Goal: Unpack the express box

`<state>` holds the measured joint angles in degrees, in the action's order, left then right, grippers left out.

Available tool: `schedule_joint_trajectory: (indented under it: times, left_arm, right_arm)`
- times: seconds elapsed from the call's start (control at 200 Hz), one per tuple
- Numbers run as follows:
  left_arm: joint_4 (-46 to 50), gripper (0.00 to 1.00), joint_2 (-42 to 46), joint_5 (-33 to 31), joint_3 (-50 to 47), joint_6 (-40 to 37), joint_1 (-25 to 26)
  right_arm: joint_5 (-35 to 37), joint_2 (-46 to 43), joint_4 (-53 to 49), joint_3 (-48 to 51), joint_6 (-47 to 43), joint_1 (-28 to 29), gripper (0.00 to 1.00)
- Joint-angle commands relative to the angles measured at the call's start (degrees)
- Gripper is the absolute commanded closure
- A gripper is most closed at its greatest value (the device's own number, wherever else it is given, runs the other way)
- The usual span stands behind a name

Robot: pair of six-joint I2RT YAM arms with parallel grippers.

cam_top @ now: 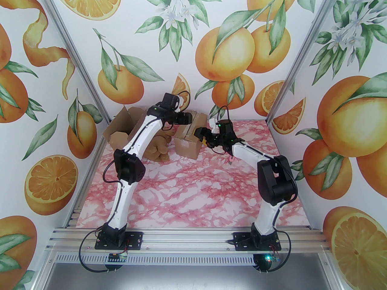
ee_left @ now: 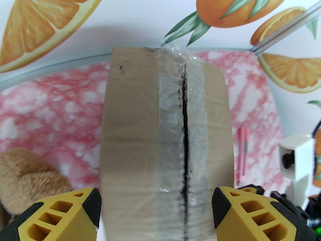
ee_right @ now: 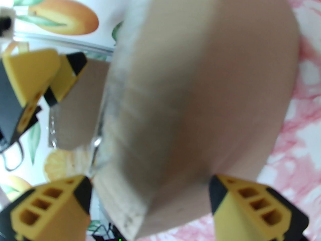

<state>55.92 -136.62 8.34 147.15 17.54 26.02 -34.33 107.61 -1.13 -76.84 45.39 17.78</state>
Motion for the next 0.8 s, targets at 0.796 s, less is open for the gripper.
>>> schedule_joint_trajectory:
  times: [0.796]
  left_arm:
    - [10.0,0.09,-5.7,-20.6,3.8,-21.9,6.0]
  right_arm:
    - [11.1,5.9,-9.8,-6.8,-6.9,0.5,0.31]
